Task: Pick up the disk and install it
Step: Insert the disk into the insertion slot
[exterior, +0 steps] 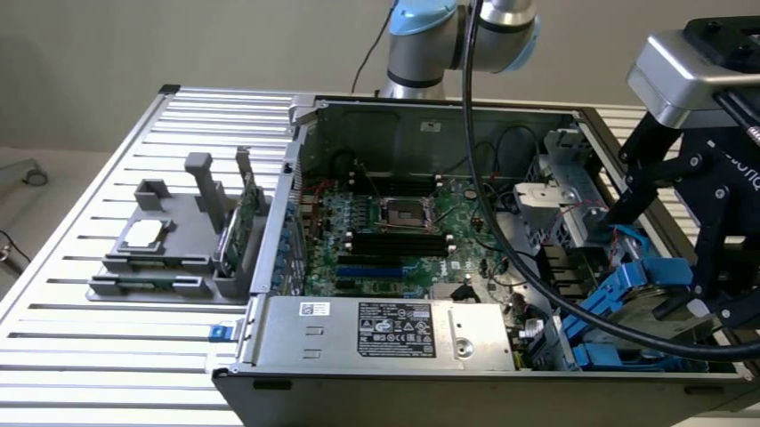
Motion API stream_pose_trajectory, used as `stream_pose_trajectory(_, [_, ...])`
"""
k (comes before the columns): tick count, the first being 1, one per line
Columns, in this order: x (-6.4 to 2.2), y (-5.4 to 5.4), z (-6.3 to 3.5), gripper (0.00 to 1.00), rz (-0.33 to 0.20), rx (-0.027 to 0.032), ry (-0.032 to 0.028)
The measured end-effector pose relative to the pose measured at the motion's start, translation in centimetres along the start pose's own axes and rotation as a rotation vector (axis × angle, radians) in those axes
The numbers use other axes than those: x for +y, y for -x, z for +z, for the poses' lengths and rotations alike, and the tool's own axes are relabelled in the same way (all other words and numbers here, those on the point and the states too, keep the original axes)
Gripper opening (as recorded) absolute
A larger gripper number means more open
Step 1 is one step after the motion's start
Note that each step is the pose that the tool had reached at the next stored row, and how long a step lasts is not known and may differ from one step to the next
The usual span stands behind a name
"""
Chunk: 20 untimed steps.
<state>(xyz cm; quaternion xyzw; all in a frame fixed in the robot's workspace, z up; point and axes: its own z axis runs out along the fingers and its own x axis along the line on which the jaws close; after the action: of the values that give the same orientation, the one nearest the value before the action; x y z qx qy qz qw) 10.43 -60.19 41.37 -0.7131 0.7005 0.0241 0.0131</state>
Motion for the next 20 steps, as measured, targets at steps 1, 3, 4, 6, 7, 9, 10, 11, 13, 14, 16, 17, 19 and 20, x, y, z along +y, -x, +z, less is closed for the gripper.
stream_pose_trajectory(1, [0.0, 0.0, 0.0, 0.87, 0.001, -0.0001, 0.0])
stream_pose_trajectory(3, [0.04, -0.03, -0.01, 0.87, 0.005, -0.0001, -0.0002])
stream_pose_trajectory(4, [0.07, -0.05, -0.01, 0.87, 0.007, -0.0003, -0.0004])
stream_pose_trajectory(6, [0.13, -0.12, 0.0, 0.87, 0.009, -0.0009, -0.0007])
stream_pose_trajectory(7, [0.19, -0.19, -0.01, 0.87, 0.01, -0.0007, -0.0008])
stream_pose_trajectory(9, [0.34, -0.33, -0.01, 0.87, 0.01, -0.0011, -0.0012])
stream_pose_trajectory(10, [0.37, -0.43, -0.02, 0.87, 0.01, -0.0017, -0.0012])
stream_pose_trajectory(11, [0.42, -0.5, -0.02, 0.87, 0.011, -0.002, -0.0013])
stream_pose_trajectory(13, [0.47, -0.57, -0.03, 0.87, 0.011, -0.0019, -0.0012])
stream_pose_trajectory(14, [0.48, -0.59, -0.03, 0.87, 0.011, -0.002, -0.0012])
stream_pose_trajectory(16, [0.48, -0.62, -0.03, 0.87, 0.011, -0.0021, -0.0012])
stream_pose_trajectory(17, [0.49, -0.62, -0.03, 0.87, 0.011, -0.0023, -0.0013])
stream_pose_trajectory(19, [0.49, -0.64, -0.03, 0.87, 0.011, -0.0033, -0.0012])
stream_pose_trajectory(20, [0.49, -0.64, -0.03, 0.87, 0.011, -0.0042, -0.0012])
